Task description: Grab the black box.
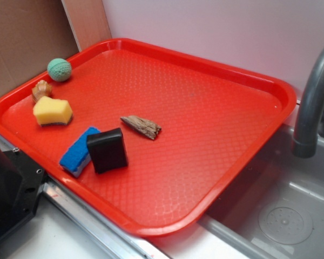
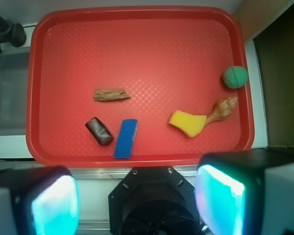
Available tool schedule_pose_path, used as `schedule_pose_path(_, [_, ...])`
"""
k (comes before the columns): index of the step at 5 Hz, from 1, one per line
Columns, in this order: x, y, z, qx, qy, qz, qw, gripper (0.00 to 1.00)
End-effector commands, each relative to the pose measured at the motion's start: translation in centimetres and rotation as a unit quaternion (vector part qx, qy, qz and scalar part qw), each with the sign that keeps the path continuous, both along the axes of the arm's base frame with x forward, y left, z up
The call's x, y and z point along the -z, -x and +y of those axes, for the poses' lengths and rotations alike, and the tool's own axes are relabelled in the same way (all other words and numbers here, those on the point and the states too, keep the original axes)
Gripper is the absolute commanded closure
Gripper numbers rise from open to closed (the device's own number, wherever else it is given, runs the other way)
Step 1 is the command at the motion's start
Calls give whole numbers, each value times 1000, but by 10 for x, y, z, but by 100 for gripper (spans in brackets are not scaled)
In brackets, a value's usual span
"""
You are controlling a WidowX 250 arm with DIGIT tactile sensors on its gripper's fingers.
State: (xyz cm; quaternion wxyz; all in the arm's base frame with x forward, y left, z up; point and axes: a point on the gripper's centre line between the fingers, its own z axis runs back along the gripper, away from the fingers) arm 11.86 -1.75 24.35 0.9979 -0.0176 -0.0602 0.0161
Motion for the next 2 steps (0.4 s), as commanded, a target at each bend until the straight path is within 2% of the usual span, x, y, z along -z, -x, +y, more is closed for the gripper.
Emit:
schedule_pose_path(1, [0, 0, 0, 0, 0, 0, 1000, 0])
schedule_pose_path(2, [50, -29, -40, 90, 44, 6, 995, 0])
